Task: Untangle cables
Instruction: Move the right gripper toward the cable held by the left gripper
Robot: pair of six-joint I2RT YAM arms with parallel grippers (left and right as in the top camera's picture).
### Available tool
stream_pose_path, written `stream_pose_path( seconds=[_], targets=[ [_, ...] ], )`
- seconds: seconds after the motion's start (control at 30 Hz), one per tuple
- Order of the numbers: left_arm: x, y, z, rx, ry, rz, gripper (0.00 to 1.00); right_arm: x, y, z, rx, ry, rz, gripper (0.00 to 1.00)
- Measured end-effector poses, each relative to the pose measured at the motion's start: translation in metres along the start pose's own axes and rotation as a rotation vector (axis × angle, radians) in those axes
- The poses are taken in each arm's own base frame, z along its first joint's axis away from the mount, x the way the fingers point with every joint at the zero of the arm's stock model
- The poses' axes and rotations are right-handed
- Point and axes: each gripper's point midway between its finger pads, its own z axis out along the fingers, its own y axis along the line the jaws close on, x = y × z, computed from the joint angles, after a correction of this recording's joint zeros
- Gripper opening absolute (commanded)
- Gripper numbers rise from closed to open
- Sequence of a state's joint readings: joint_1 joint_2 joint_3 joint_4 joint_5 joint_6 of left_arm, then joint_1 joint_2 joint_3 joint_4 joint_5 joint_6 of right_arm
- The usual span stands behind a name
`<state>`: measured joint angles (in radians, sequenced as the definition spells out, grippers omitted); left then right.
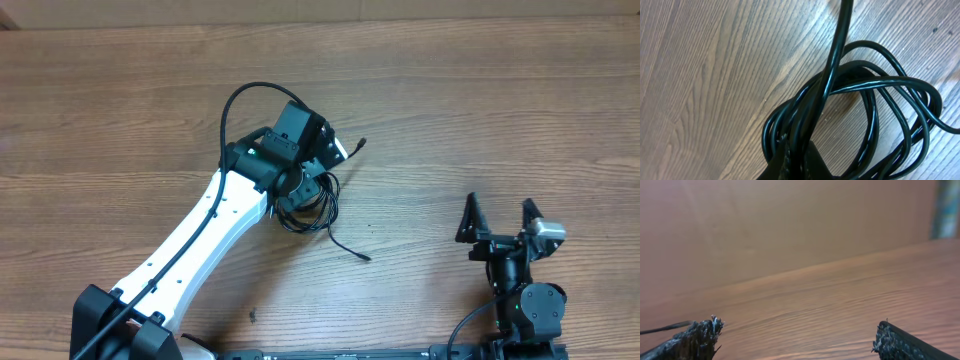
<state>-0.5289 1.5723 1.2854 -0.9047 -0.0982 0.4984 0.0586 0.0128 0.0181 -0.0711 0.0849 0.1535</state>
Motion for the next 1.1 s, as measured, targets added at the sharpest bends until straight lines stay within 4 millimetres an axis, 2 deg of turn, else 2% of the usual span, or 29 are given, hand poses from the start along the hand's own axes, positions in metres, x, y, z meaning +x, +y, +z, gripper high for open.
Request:
stream_pose_path(
  seconds=[0.23, 0.3, 0.37, 0.47, 0.6, 0.7, 0.87, 0.97, 1.1],
  targets=[
    [0.001, 0.0, 0.0, -0.003, 0.003, 0.036, 0.04, 0.013, 0.036, -0.004, -0.213, 0.069, 0.019, 1.0],
    [0.001, 0.0, 0.0, -0.003, 0.003, 0.033, 0.04, 0.024, 0.044, -0.01, -0.26, 0.15, 0.043, 1.0],
    [0.001, 0.0, 0.0, -0.003, 0.003, 0.031, 0.04, 0.024, 0.049, -0.018, -0.273, 0.219, 0.055, 1.0],
    [0.001, 0.0, 0.0, -0.002, 0.004, 0.028, 0.04, -0.011, 0.062, -0.034, -0.313, 0.212, 0.05, 1.0],
    [0.0, -0.001, 0.0, 0.005, -0.001, 0.02, 0.04, -0.033, 0.074, -0.043, -0.358, 0.228, 0.008, 1.0],
    [-0.002, -0.003, 0.0, 0.02, -0.01, -0.007, 0.04, -0.029, 0.081, -0.039, -0.393, 0.304, -0.01, 1.0],
    [-0.004, -0.007, 0.0, 0.041, -0.021, -0.045, 0.04, -0.007, 0.093, -0.024, -0.461, 0.496, -0.014, 1.0],
    [-0.005, -0.007, 0.0, 0.046, -0.027, -0.082, 0.04, 0.003, 0.108, -0.012, -0.544, 0.664, 0.029, 1.0],
    [-0.007, -0.009, 0.0, 0.055, -0.035, -0.136, 0.04, 0.006, 0.127, 0.004, -0.655, 0.738, 0.098, 1.0]
  ],
)
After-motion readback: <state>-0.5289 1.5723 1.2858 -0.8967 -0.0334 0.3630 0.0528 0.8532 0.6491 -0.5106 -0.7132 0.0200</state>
